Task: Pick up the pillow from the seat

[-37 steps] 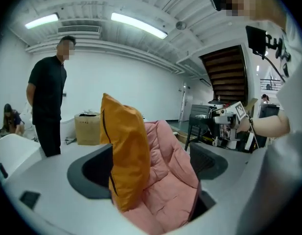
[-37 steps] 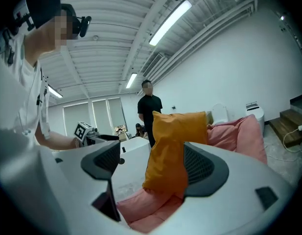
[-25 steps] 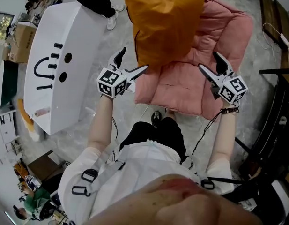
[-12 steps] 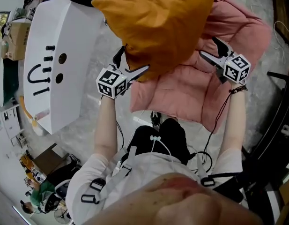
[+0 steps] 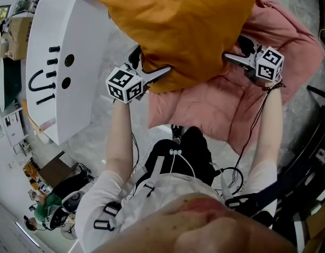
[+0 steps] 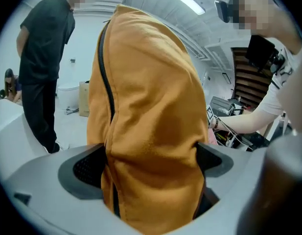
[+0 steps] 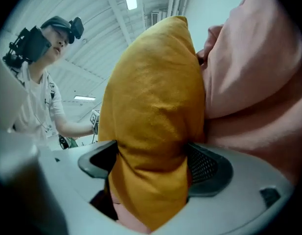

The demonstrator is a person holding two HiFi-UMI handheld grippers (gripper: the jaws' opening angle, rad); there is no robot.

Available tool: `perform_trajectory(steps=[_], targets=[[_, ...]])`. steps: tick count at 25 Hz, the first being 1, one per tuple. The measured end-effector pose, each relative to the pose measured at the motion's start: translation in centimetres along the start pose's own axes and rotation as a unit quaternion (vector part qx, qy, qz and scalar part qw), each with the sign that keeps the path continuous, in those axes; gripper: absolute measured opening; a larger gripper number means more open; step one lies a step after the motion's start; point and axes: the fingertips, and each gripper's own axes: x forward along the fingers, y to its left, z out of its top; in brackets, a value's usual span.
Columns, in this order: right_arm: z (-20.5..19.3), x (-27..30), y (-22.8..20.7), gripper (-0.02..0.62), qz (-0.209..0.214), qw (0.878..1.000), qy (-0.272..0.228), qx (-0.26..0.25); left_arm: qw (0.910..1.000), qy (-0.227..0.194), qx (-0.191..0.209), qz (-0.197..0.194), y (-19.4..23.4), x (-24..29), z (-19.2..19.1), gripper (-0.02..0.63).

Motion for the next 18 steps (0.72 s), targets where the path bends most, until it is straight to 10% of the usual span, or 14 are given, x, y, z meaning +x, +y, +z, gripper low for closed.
perform_trajectory(steps=[6,11,18], targets=[[1.3,3.2,1.4,0.408,0.002,1.0,0.003,-0.008,0.9997,-0.022,-0.014,0.004,0.0,1.9,1.0,0.563],[1.4,1.4,2.5,0.206,-0.033,0.999,-0.03,-0.006,1.0,-0.005,0.003,0.008,-1.8,1.4,1.0,0.385],[7.1,-0.6,10.1,0.17,-0.054,0.993,-0.086,-0.054,0.9967,-0.08,0.0,0.006,-4.8,-4.8,4.5,0.33]])
